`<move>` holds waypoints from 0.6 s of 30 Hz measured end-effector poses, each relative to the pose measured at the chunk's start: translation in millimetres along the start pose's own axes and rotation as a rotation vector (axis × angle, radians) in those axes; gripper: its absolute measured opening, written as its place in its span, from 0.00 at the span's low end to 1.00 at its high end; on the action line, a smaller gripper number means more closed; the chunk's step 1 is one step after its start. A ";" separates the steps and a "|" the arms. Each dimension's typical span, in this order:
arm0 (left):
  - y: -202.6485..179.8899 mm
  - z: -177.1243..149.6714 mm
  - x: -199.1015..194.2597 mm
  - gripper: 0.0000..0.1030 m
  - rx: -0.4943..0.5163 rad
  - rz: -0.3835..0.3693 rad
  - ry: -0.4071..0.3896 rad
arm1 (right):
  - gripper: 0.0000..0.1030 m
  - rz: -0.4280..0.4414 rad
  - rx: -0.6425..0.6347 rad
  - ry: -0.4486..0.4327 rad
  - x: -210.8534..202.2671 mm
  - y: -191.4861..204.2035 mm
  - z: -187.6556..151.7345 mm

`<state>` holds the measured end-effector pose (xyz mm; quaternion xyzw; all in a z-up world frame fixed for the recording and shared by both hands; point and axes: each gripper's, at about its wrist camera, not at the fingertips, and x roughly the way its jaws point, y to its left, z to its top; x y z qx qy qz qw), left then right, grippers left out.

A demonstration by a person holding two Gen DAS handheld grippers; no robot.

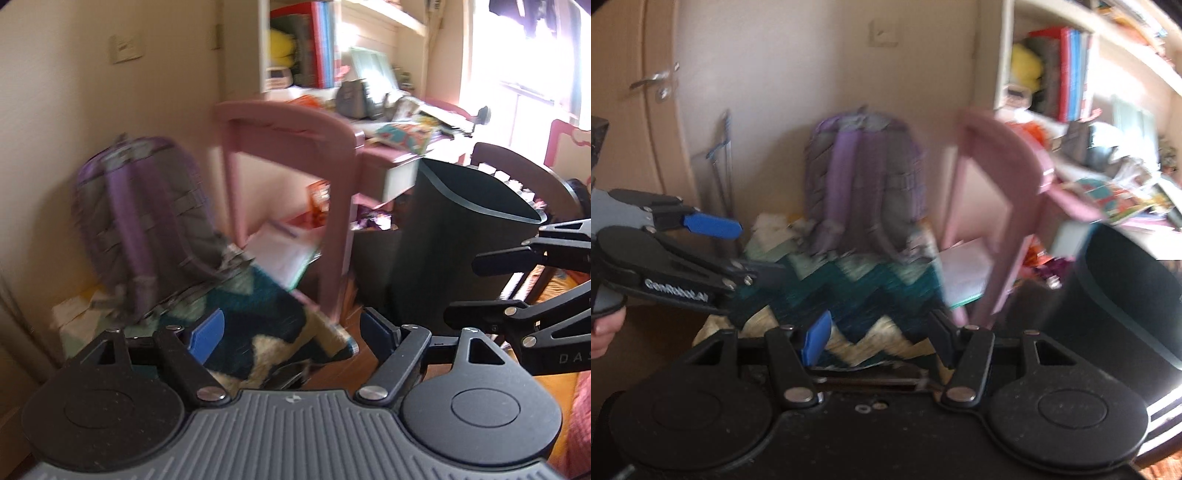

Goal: Collect trash
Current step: 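Move both open tools back down to the last trash on the floor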

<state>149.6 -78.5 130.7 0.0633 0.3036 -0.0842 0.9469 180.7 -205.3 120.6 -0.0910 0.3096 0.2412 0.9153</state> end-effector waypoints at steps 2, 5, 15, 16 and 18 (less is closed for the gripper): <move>18.3 -16.6 -1.2 0.78 -0.010 0.027 0.007 | 0.56 0.038 -0.007 0.024 18.7 16.0 -3.9; 44.7 -41.1 1.6 0.78 -0.033 0.061 0.019 | 0.56 0.073 -0.021 0.070 51.5 41.2 -12.7; 118.4 -122.2 41.6 0.80 -0.086 0.116 0.083 | 0.56 0.166 -0.001 0.229 163.5 107.8 -50.8; 125.4 -130.8 48.0 0.80 -0.090 0.118 0.094 | 0.56 0.175 0.008 0.243 173.7 111.9 -55.7; 138.6 -148.7 62.0 0.81 -0.095 0.124 0.116 | 0.56 0.180 0.022 0.279 196.7 119.2 -66.4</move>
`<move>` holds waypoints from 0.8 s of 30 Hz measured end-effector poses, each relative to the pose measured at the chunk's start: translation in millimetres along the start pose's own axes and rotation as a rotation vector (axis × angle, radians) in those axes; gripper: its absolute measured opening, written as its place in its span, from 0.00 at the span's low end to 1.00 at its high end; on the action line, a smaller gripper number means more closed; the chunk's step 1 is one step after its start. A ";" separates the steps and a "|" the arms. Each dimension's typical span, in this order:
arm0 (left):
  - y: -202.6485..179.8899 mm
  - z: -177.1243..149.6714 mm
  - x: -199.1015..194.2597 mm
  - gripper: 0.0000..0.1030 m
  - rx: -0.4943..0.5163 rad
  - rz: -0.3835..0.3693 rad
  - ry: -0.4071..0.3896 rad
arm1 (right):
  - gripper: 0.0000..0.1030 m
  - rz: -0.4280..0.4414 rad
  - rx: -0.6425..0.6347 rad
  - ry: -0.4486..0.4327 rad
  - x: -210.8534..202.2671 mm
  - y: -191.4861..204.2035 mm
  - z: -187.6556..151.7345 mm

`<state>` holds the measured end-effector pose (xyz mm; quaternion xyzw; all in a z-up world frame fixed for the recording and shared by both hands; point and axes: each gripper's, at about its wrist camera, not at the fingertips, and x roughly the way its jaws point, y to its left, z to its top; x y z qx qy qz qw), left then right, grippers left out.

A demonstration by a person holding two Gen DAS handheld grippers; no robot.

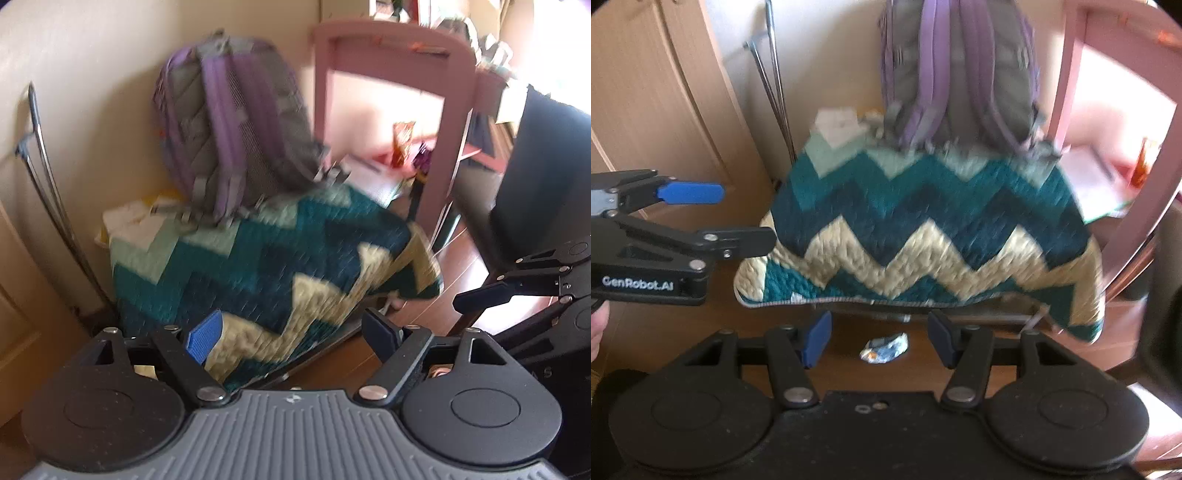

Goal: Collect trash
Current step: 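Move both open tools back down to the last trash on the floor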

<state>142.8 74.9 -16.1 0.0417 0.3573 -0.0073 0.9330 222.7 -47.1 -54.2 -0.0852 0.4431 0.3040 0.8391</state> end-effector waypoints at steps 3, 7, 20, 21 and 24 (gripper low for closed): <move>20.5 -21.4 26.2 0.90 -0.007 -0.016 0.034 | 0.56 0.003 0.017 0.051 39.5 1.5 -7.8; 46.5 -48.9 61.6 0.93 -0.013 -0.030 0.061 | 0.56 -0.014 0.050 0.121 91.1 -2.3 -16.3; 79.9 -171.0 186.9 0.93 0.145 -0.039 0.246 | 0.56 -0.065 0.166 0.309 248.4 -15.6 -49.2; 81.2 -181.1 196.9 0.93 0.152 -0.050 0.260 | 0.56 -0.069 0.175 0.322 260.5 -16.5 -51.8; 85.5 -210.3 226.0 0.93 0.157 -0.094 0.310 | 0.56 -0.086 0.188 0.344 292.9 -19.2 -56.2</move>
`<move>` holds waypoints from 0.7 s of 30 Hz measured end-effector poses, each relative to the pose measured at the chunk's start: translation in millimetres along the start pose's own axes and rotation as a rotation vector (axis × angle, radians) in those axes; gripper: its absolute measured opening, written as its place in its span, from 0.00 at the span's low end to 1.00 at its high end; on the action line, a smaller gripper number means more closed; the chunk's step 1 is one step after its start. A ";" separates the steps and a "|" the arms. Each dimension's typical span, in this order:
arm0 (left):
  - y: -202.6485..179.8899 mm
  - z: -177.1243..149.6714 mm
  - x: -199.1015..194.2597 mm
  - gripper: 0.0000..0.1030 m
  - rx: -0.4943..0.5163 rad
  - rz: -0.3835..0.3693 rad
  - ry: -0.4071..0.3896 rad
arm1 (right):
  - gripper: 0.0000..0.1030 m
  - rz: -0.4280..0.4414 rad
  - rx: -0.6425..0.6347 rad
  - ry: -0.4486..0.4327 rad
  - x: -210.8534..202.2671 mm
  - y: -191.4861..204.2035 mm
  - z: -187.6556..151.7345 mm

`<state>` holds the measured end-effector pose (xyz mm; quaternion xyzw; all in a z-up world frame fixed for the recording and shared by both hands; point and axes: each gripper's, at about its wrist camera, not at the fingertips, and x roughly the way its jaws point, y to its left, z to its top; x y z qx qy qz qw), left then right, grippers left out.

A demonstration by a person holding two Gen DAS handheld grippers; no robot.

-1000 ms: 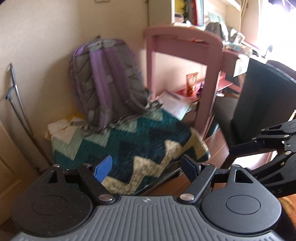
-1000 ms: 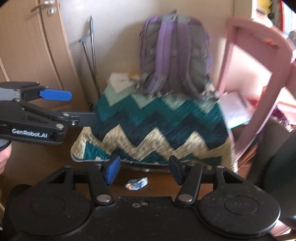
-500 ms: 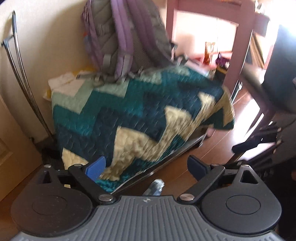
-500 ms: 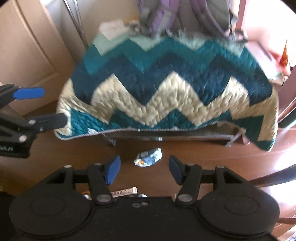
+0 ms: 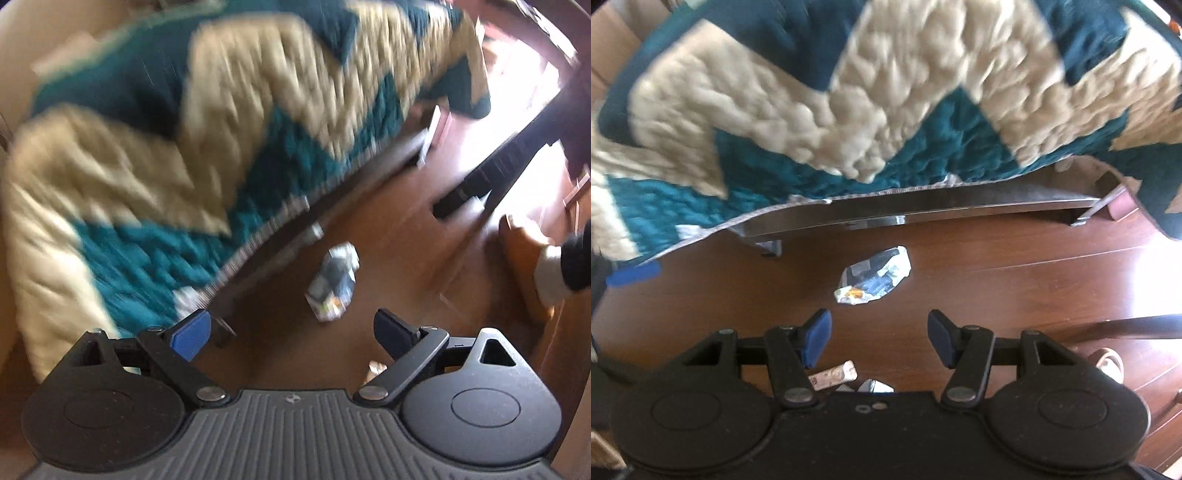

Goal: Collect trash
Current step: 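Move both open tools back down to the last trash on the floor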

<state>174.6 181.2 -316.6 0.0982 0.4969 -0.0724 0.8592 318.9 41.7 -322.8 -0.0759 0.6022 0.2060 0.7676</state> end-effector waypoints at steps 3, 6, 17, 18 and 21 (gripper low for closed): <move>-1.8 -20.4 37.8 0.93 0.028 -0.022 0.064 | 0.56 -0.034 0.025 -0.013 28.0 -1.5 7.5; -5.2 -40.9 70.1 0.93 0.047 -0.062 0.119 | 0.56 -0.039 0.051 0.008 59.2 -5.5 14.1; -33.8 -112.6 171.2 0.92 0.177 -0.069 0.308 | 0.55 -0.046 0.077 0.128 151.8 1.3 28.6; -39.0 -118.5 176.6 0.92 0.211 -0.074 0.319 | 0.55 -0.050 0.078 0.132 156.5 1.6 28.3; -60.3 -134.7 185.1 0.92 0.354 -0.110 0.317 | 0.55 -0.041 0.092 0.150 171.3 -1.3 25.3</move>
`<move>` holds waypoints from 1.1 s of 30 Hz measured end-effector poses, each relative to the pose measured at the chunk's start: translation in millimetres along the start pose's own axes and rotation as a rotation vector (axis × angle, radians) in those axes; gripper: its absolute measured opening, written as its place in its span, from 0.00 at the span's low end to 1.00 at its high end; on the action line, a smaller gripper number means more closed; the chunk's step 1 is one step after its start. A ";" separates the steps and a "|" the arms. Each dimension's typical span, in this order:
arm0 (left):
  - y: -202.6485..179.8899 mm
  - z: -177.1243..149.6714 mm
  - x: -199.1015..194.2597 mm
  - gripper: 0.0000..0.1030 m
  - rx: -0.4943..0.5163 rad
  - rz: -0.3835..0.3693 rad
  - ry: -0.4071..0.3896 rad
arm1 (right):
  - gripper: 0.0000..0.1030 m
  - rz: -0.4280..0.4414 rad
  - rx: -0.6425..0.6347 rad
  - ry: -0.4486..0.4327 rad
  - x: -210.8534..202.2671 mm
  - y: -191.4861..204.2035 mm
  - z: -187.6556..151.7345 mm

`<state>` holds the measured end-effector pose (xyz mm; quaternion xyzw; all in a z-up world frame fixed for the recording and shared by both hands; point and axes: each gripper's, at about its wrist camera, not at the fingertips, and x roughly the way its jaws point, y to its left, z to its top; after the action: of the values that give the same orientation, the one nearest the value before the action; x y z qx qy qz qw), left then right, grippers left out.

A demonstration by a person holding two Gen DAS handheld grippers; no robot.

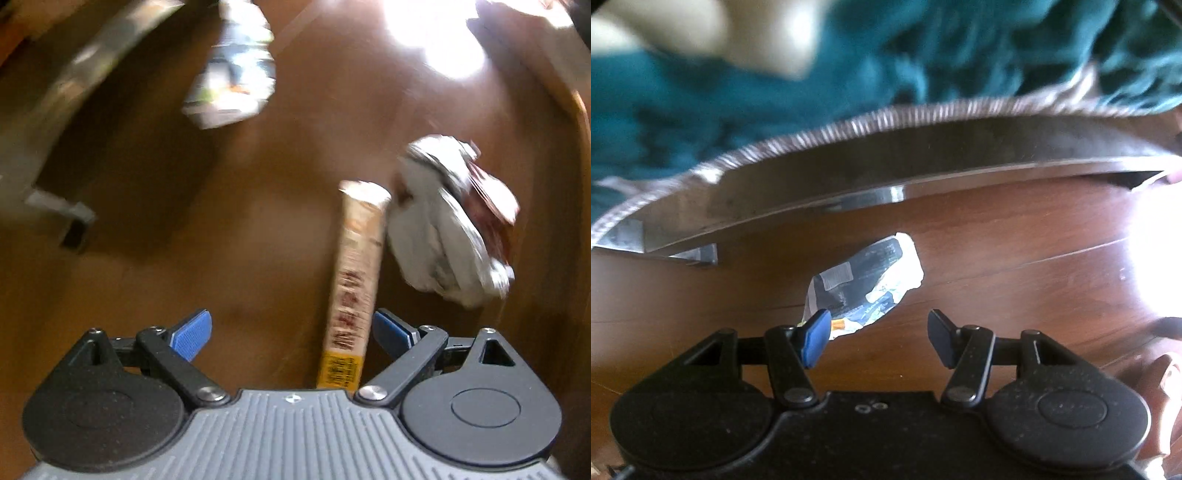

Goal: Collect trash
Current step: 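Move both open tools back down to the last trash on the floor, then grasp the coffee stick with the left tool while the right tool grasps the foil wrapper, then carry the coffee stick and foil wrapper up to the teal wastebasket with both tools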

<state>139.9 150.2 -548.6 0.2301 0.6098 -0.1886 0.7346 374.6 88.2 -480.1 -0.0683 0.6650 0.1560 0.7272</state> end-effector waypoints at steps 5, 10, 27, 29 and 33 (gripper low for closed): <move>-12.4 -0.8 13.7 0.82 0.004 -0.055 0.014 | 0.55 -0.003 0.018 0.006 21.4 -1.3 -0.4; -6.8 3.8 19.0 0.78 -0.058 -0.050 -0.007 | 0.53 -0.005 0.087 0.022 42.1 -4.7 7.3; -10.8 5.6 4.7 0.19 -0.087 -0.025 -0.050 | 0.02 -0.060 -0.026 0.060 58.5 7.5 -9.1; -1.5 4.7 1.2 0.19 -0.124 -0.022 -0.049 | 0.01 -0.065 -0.049 0.061 52.0 5.3 -16.1; 17.9 7.4 -11.1 0.19 -0.199 -0.011 -0.053 | 0.01 -0.070 -0.065 0.059 31.4 -1.5 -30.9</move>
<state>153.8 160.7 -534.6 0.1477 0.6072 -0.1371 0.7686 348.0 81.6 -514.6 -0.1198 0.6777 0.1500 0.7099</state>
